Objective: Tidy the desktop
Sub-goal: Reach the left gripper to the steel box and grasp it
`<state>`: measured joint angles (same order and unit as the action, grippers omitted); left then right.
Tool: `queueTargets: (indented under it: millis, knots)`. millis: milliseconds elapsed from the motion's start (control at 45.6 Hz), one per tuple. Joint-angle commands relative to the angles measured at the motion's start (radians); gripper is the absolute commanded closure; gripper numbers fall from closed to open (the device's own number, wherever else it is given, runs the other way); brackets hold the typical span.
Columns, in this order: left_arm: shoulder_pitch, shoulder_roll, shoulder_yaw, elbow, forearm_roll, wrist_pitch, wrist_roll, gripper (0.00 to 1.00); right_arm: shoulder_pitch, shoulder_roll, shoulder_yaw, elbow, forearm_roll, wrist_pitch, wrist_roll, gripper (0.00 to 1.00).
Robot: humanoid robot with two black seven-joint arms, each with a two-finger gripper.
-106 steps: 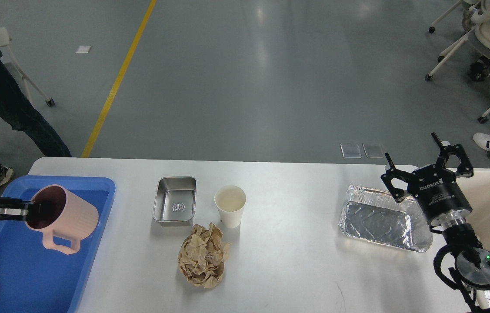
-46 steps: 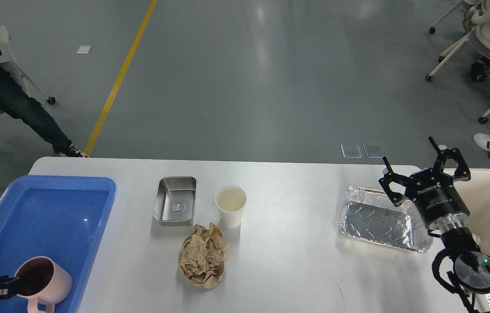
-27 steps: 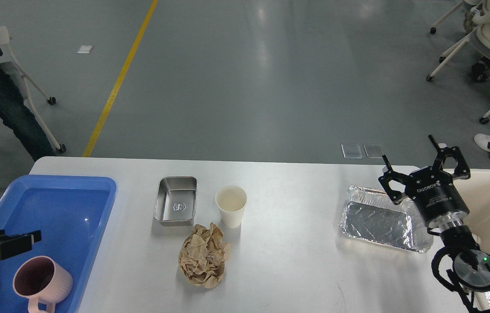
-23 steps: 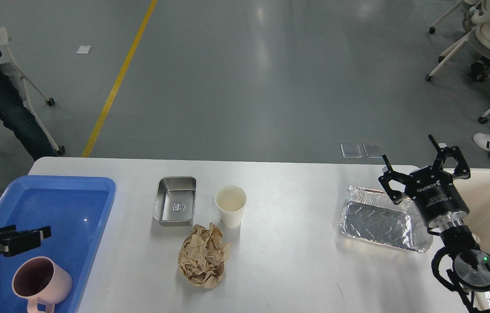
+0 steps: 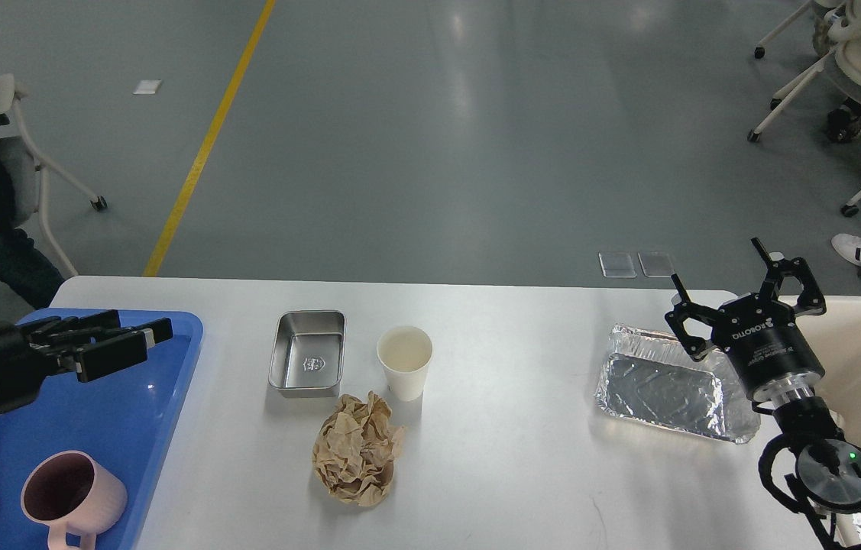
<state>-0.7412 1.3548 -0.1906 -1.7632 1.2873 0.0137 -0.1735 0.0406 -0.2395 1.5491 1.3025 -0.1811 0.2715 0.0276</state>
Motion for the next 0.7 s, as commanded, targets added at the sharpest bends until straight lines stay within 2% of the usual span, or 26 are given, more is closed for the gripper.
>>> queueTargets:
  millis: [0,285,372,482,679]
  knots:
    - [0.002,-0.005,-0.001,0.001,-0.002,-0.009,0.0,0.11,0.001,-0.001,0.0,0.0,0.0,0.0,0.0,0.0]
    - [0.011,-0.009,0.0,0.002,-0.005,-0.015,0.014,0.11,0.002,0.0,-0.001,0.0,0.0,-0.002,0.0,0.0]
    - [0.01,-0.04,0.0,0.048,-0.011,-0.015,0.023,0.11,0.001,0.0,-0.001,0.0,0.0,-0.002,0.0,0.0]
    - [0.003,-0.135,-0.003,0.18,-0.025,-0.017,0.029,0.11,-0.002,-0.001,0.0,0.0,-0.001,-0.002,0.0,0.0]
    - [0.002,-0.35,0.003,0.335,-0.037,-0.031,0.037,0.11,-0.005,-0.001,0.0,0.0,-0.001,-0.002,0.0,0.0]
